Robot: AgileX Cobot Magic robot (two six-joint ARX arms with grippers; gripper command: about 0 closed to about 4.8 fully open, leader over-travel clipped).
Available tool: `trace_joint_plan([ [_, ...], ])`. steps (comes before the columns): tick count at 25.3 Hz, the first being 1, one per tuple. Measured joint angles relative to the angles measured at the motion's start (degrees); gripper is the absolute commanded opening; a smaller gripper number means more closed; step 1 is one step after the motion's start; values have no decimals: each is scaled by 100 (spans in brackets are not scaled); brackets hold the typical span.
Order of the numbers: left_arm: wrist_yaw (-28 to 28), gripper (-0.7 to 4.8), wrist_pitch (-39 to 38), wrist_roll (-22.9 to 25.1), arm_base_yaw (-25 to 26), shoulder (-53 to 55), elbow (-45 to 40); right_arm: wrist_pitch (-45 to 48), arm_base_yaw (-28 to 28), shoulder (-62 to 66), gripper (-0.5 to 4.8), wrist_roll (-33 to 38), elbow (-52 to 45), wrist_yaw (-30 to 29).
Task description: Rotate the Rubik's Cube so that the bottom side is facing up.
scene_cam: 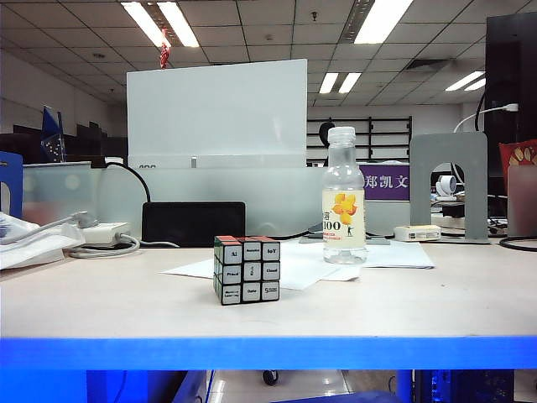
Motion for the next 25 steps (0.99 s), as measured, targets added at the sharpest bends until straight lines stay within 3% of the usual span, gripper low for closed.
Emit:
trace_joint_plan([
  [3,0,30,-2,-114,0,0,-2,-162,0,0,9,20,0,2],
  [8,361,35,114,-938,0,0,-4,-549,0,-2,9,184,0,0],
  [12,828,134,472,-1626,-2,0,0,-549,0,0,9,507,2,0],
  [14,1117,160,566,-2240,-2,4,2,-546,0,0,9,719,2,0],
  [17,1412,195,531,-2739,-2,107,39,-546,0,-2,9,903,0,-4],
  [21,1954,283,485,-2841,-2,769,479,-549,0,0,9,1161,0,-212],
  [25,3005,314,623,-2378,-37,2883,1506,-549,0,-2,9,1392,0,-487],
])
